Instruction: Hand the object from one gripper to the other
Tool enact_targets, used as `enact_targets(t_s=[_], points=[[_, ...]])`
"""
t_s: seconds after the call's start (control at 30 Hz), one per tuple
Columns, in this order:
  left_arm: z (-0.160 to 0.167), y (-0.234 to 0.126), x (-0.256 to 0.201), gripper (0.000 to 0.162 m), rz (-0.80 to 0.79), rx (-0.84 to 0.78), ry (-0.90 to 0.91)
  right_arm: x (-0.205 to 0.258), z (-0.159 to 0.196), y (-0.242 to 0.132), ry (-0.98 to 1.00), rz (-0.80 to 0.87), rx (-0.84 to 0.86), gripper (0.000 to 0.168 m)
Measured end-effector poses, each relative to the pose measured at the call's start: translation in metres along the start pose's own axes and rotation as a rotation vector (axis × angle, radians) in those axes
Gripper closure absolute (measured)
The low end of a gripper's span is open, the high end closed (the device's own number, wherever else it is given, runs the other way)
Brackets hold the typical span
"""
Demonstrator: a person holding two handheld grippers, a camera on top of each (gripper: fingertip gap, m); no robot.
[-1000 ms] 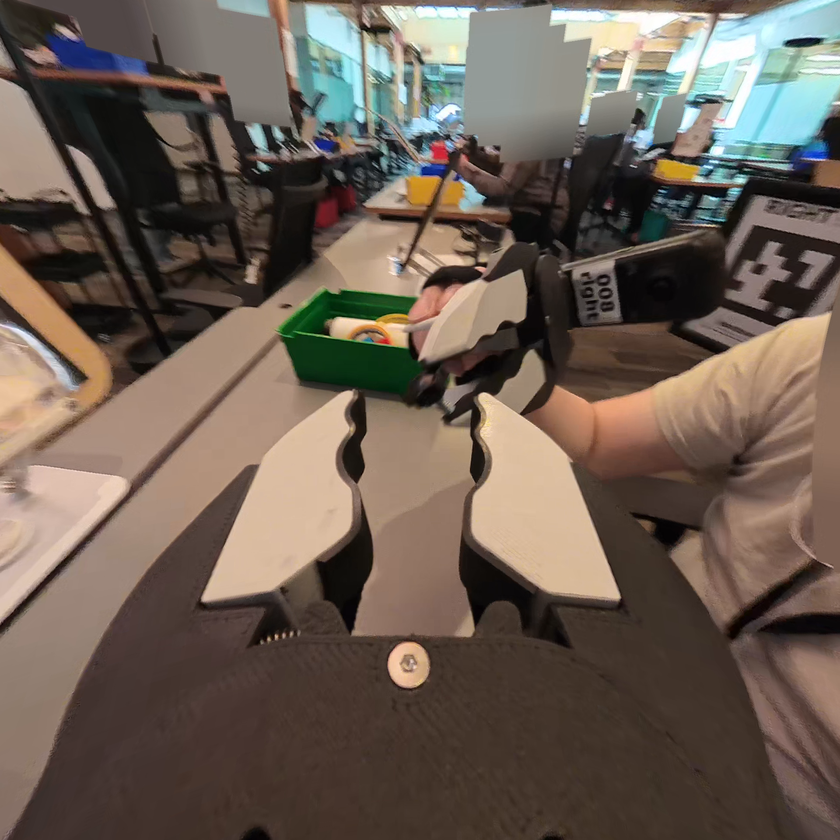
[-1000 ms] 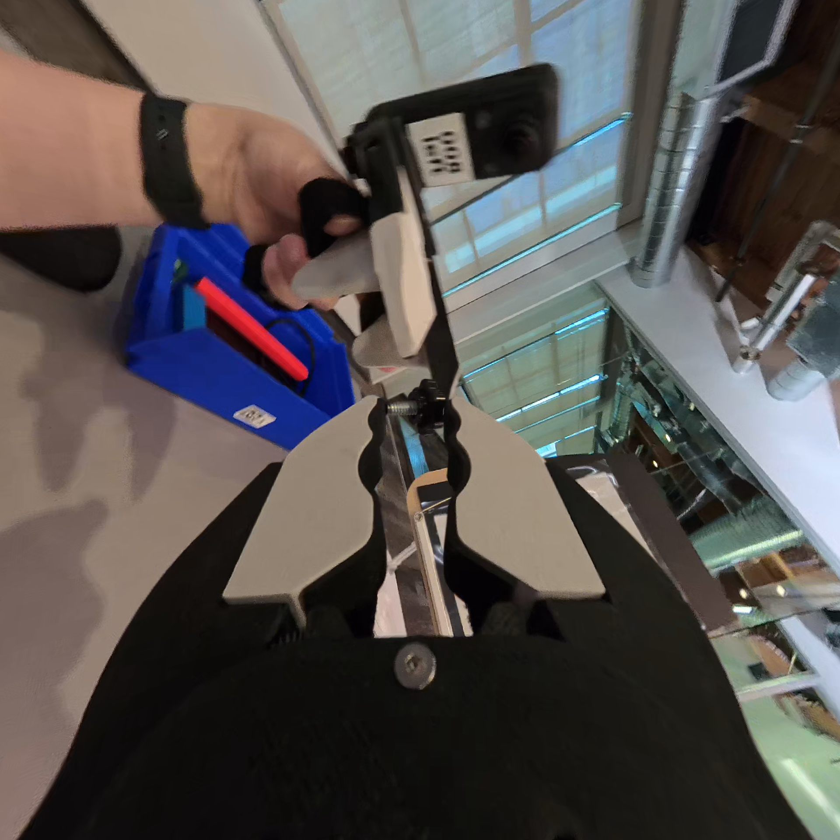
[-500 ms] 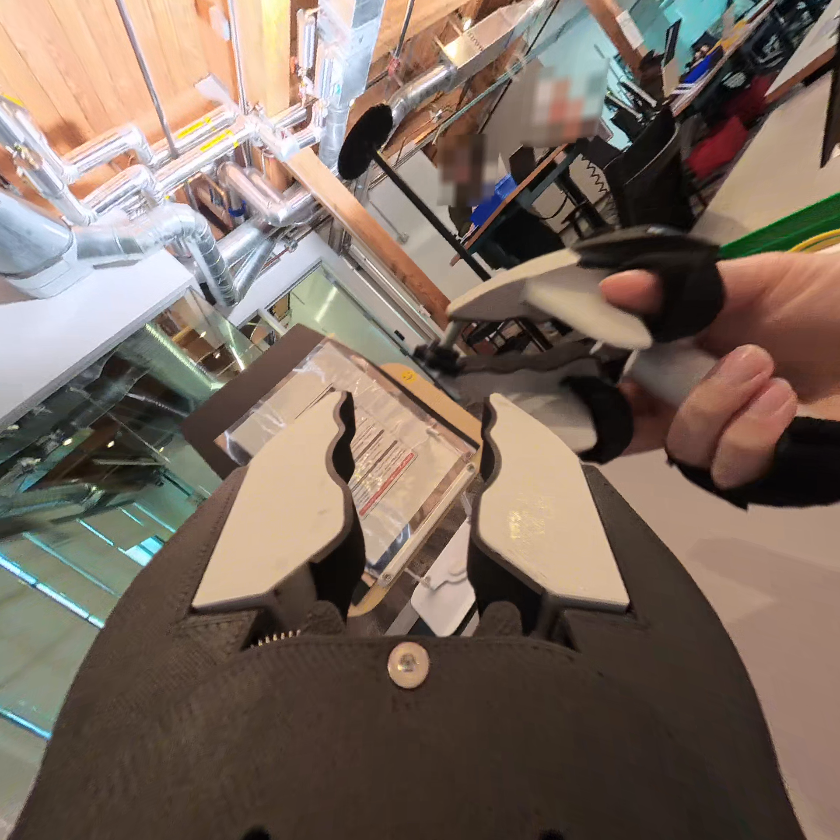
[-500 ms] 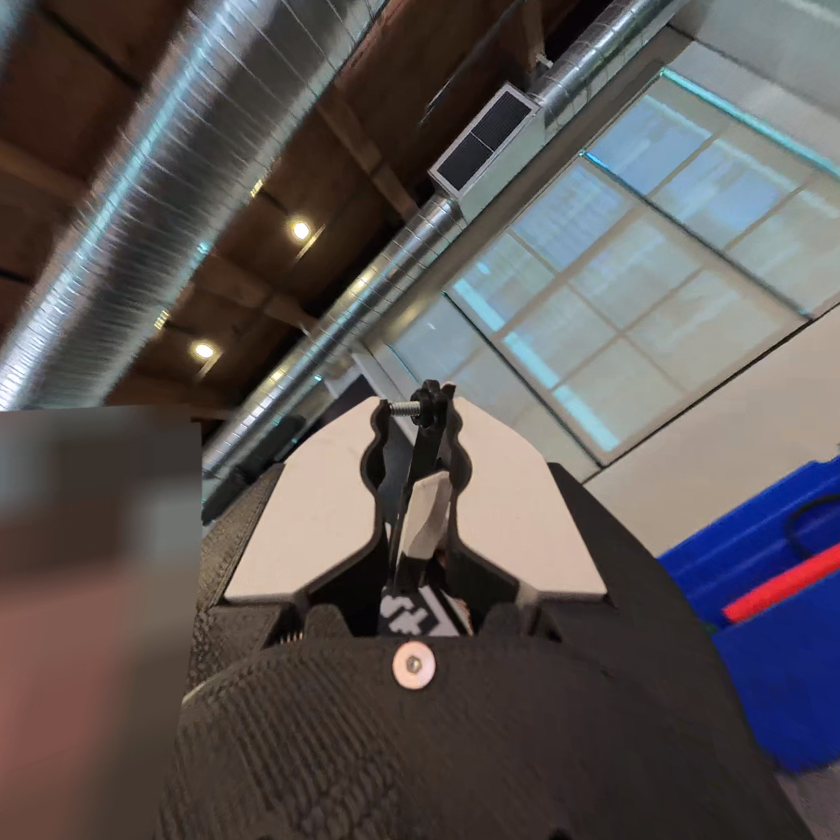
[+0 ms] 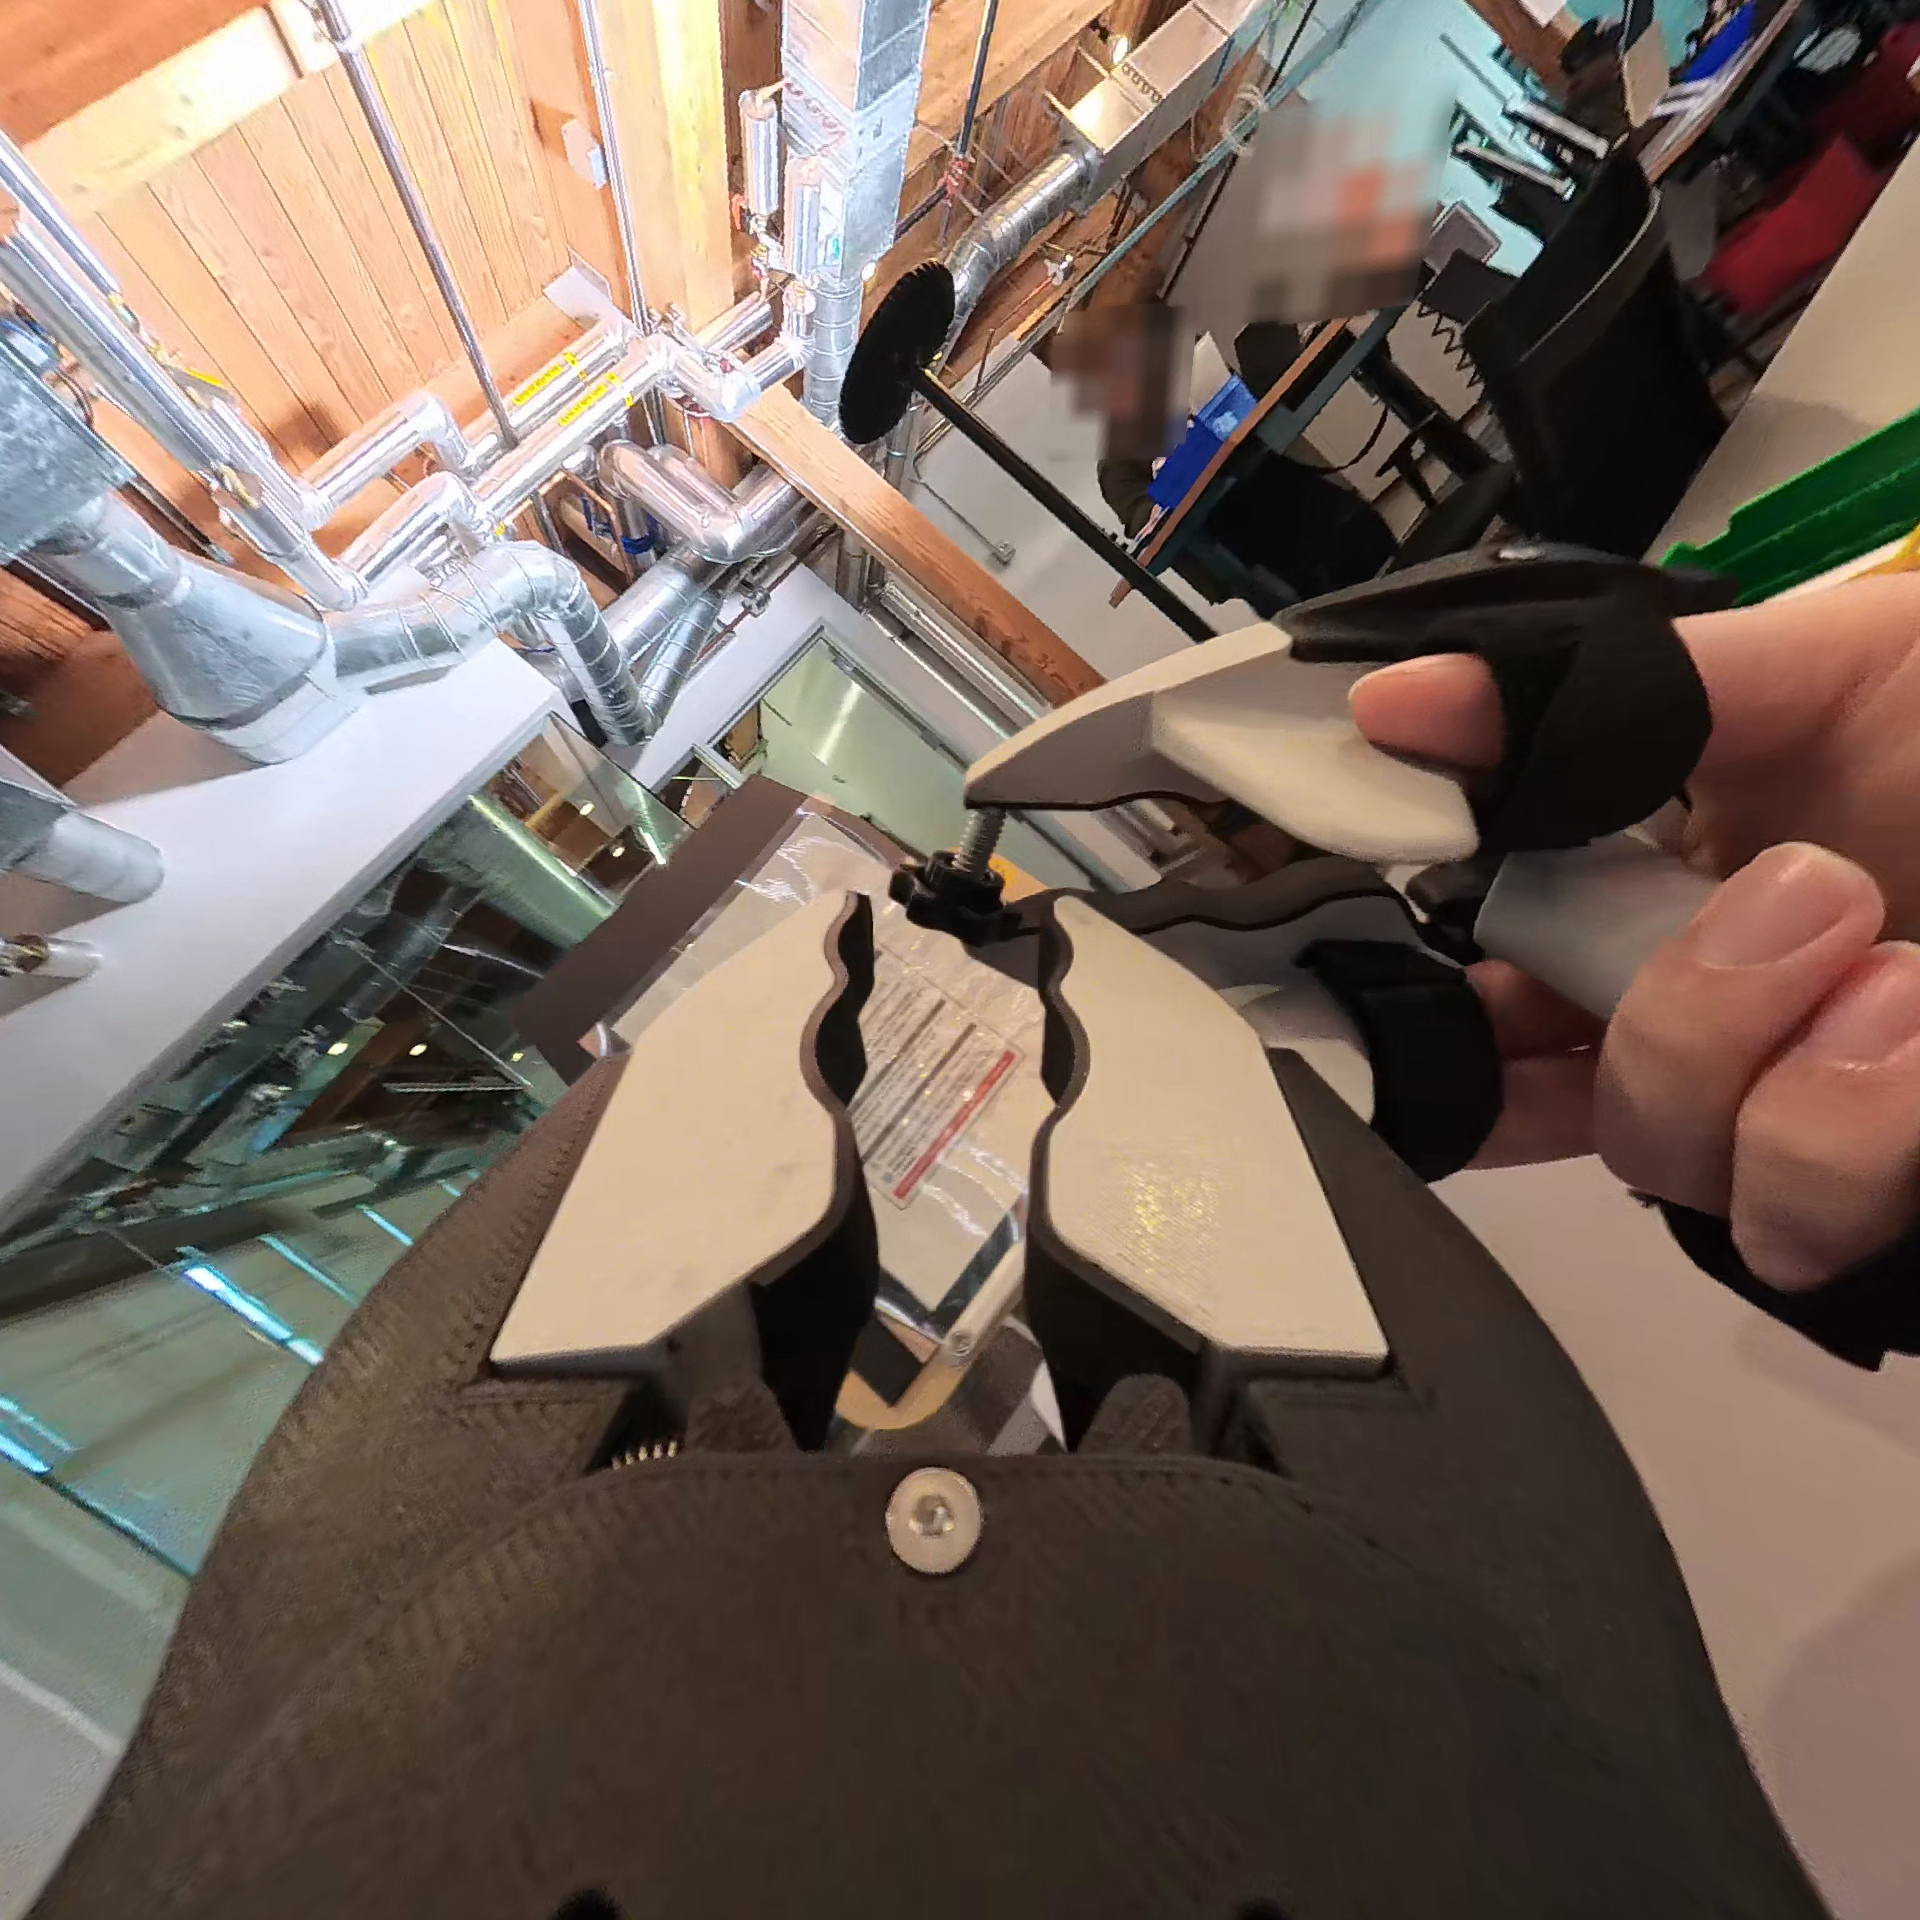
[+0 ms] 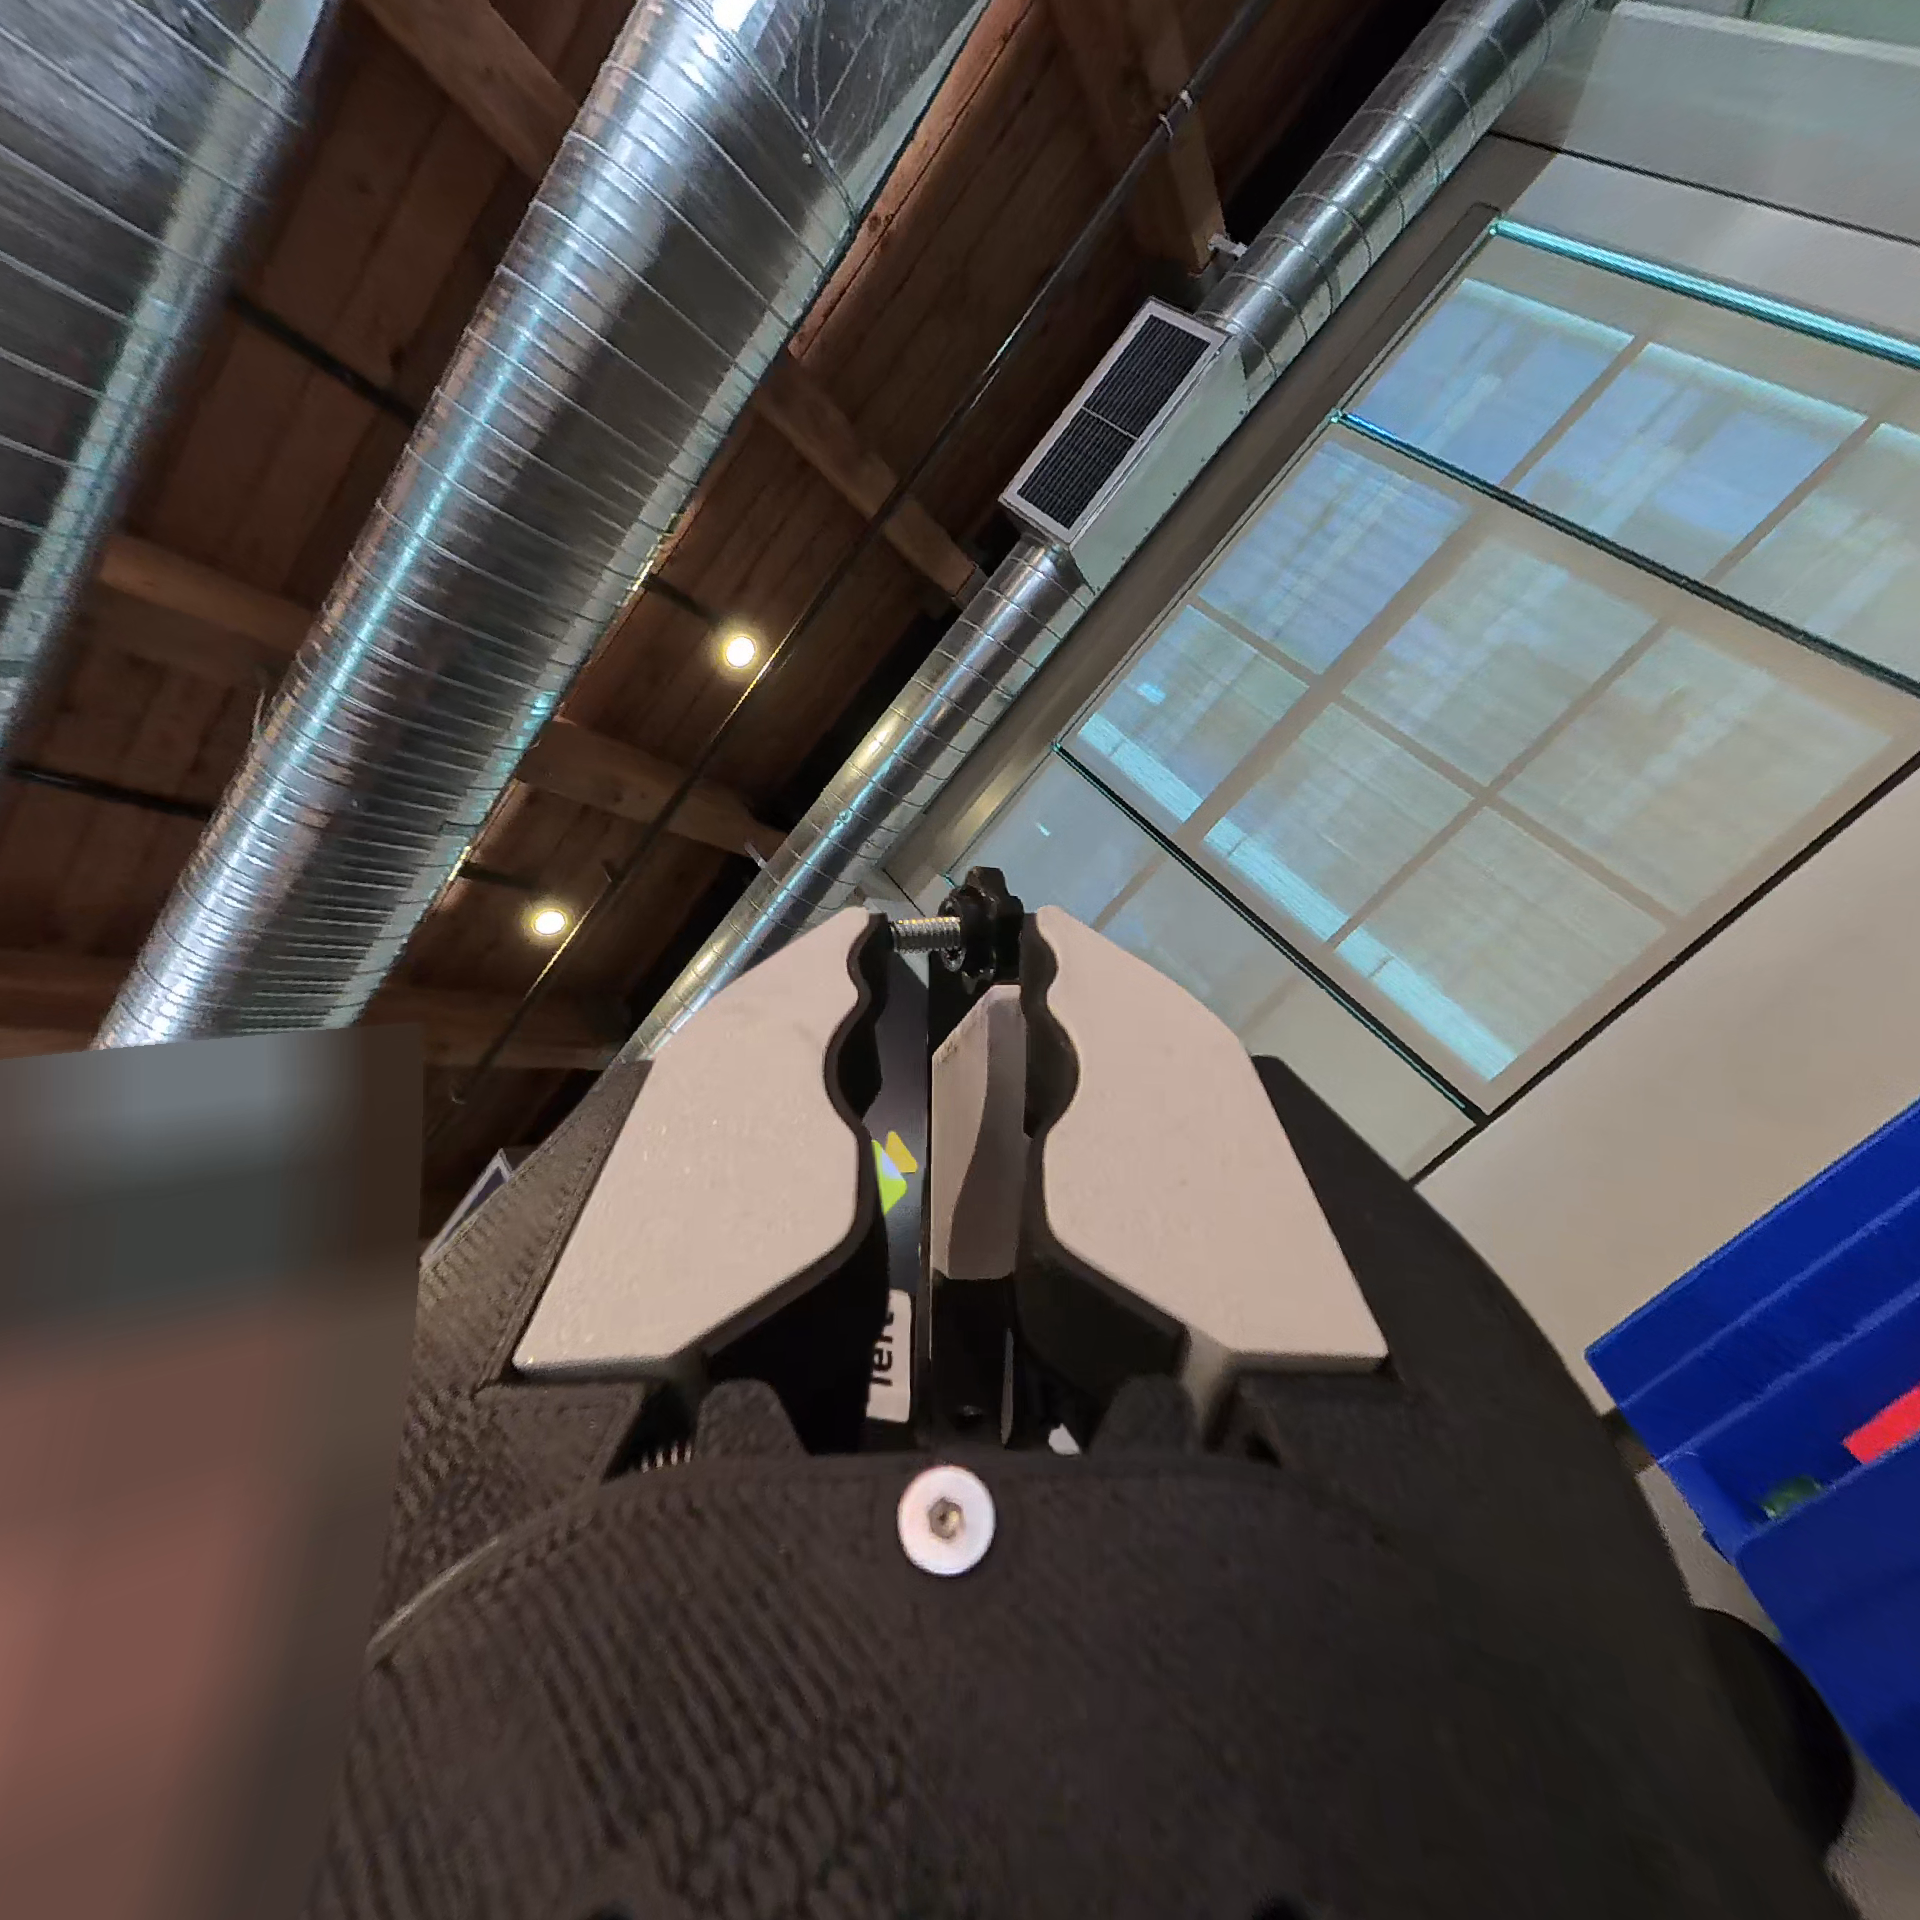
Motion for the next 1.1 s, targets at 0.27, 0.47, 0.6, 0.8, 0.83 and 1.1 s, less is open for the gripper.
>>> enact_targets(t_s=[0.27,0.47,0.6,0.8,0.83,1.1], points=[[-0.002,-0.002,-0.001,0.132,0.039,-0.048,-0.039,0.004,0.002,0.002,0.007,-0.017,0.032,0.144],[-0.005,-0.005,0.003,0.130,0.107,-0.092,-0.171,0.004,0.006,0.004,0.043,-0.042,0.061,0.144],[-0.004,-0.007,0.011,0.139,0.105,-0.111,-0.244,0.003,0.011,0.006,0.048,-0.054,0.077,0.143],[-0.005,-0.007,0.009,0.142,0.075,-0.089,-0.166,0.003,0.012,0.006,0.025,-0.075,0.081,0.143],[-0.007,-0.008,0.010,0.142,0.076,-0.097,-0.164,0.005,0.013,0.007,0.011,-0.078,0.093,0.143],[-0.003,-0.022,0.029,0.142,0.299,-0.080,-0.505,0.033,0.001,0.007,-0.641,-0.017,0.220,0.133]])
Point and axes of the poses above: each gripper's, where its closed fingertips meet, y out along the fingers, z out of its underside, x = y × z across the jaws, the point moved 4 cm from there along -y, back along the fingers, and after that the axes turned 2 degrees about y, right-handed, at the moved point
